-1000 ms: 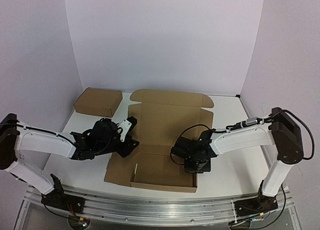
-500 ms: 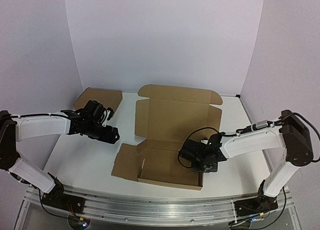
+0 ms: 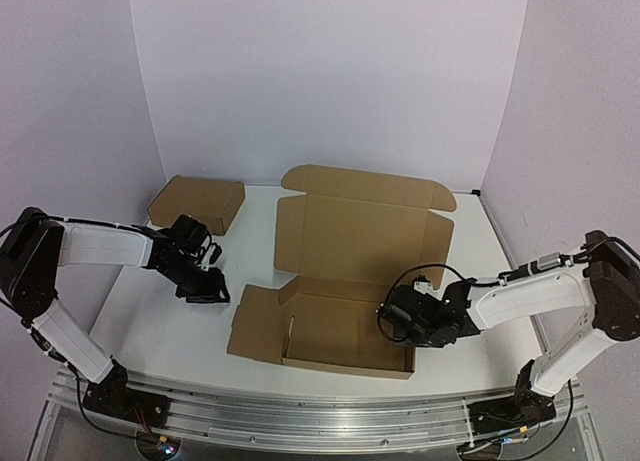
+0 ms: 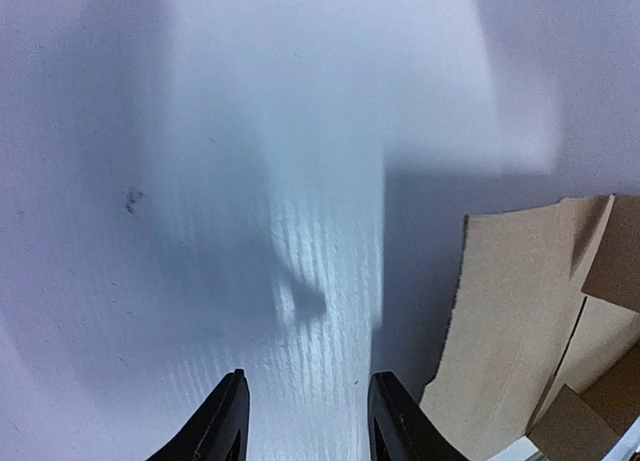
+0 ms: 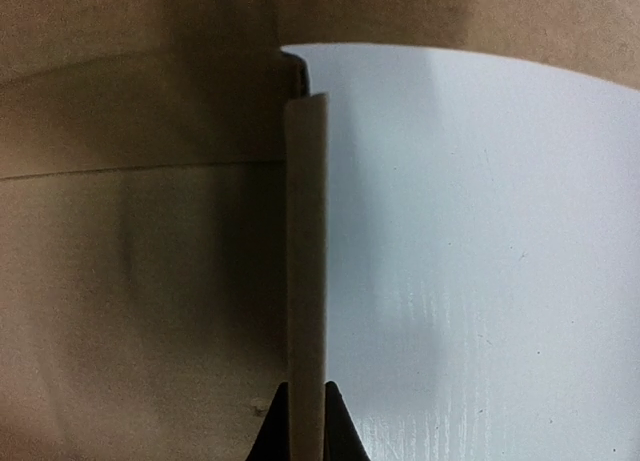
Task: Fold the paper box
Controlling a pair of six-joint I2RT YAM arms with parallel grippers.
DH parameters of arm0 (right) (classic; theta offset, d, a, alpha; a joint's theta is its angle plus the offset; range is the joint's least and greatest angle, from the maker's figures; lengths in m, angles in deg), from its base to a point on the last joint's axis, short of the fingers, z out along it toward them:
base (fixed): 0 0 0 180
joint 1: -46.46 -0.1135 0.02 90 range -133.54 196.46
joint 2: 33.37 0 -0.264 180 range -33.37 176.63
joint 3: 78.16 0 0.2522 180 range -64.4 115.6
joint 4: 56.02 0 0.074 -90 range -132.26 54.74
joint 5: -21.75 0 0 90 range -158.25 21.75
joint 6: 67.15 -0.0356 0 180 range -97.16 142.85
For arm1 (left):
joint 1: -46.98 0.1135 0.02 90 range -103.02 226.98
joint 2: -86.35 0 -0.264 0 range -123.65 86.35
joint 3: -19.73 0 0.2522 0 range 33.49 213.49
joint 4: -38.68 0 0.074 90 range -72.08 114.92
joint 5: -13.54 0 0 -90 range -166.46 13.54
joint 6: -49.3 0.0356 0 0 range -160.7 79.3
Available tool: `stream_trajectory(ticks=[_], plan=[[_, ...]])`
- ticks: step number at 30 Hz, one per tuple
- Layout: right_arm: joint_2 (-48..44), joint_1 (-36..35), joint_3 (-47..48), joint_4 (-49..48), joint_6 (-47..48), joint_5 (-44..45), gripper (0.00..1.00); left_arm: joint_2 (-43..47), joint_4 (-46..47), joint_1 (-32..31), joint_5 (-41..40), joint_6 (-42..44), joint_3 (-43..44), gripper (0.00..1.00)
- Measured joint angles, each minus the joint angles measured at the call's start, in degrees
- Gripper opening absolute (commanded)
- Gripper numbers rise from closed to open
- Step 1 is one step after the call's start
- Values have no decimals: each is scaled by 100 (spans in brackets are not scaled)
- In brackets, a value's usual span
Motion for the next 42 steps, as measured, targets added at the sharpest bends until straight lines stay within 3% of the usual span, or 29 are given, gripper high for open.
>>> stream_trajectory(ticks=[6,11,17,24,31,36,42], plan=[[-505,96,-596,-755,237,-59,0,45,223,231,333,182,-84,44],[-590,98,-681,-1010,483,-54,0,-182,512,118,1039,307,-376,58],[-476,131,-641,-997,570,11,0,-198,1160,-1,2255,438,-378,64],[-123,172,-401,-1062,572,8,0,-198,1732,-316,3277,579,-387,77],[294,186,-9,-1097,575,-25,0,-239,2427,-536,3544,347,-395,86],[435,212,128,-1013,537,-55,0,-303,2662,-654,3494,217,-387,99],[759,229,541,-707,457,-81,0,-359,2681,-763,3130,85,-350,100]])
